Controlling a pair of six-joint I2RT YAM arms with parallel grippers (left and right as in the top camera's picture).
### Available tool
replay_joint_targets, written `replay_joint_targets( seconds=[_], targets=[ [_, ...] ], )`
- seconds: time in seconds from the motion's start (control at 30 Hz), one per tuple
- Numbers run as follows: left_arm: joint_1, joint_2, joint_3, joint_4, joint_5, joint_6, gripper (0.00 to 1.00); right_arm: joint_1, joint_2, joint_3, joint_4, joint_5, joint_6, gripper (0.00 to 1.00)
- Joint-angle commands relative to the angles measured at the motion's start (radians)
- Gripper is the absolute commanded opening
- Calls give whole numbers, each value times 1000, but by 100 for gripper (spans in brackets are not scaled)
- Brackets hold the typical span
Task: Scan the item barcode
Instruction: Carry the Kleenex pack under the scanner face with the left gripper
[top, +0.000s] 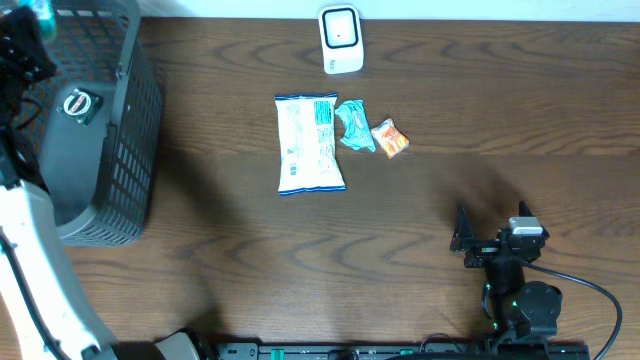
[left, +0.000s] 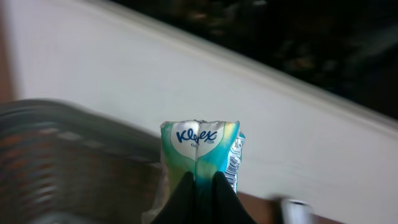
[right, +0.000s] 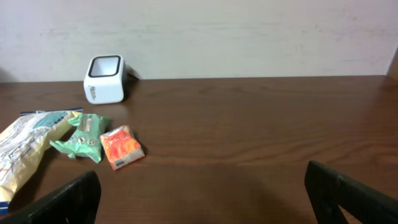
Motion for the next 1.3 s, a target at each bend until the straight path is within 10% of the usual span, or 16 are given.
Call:
replay_joint_targets(
  seconds=[0.0,0.33,0.77,1.27],
  targets=[
    [-65,-48,9,15,132,-133,7,-6,-4,-3,-2,5,11,99],
    [-446,23,9,-28,-11,-87,8,-6,-4,-3,-2,5,11,99],
    [-758,333,9,-149,-896,63,7,-6,-4,-3,-2,5,11,99],
    [-785,658,9,-281,-888,62,8,-6,-4,-3,-2,5,11,99]
  ],
)
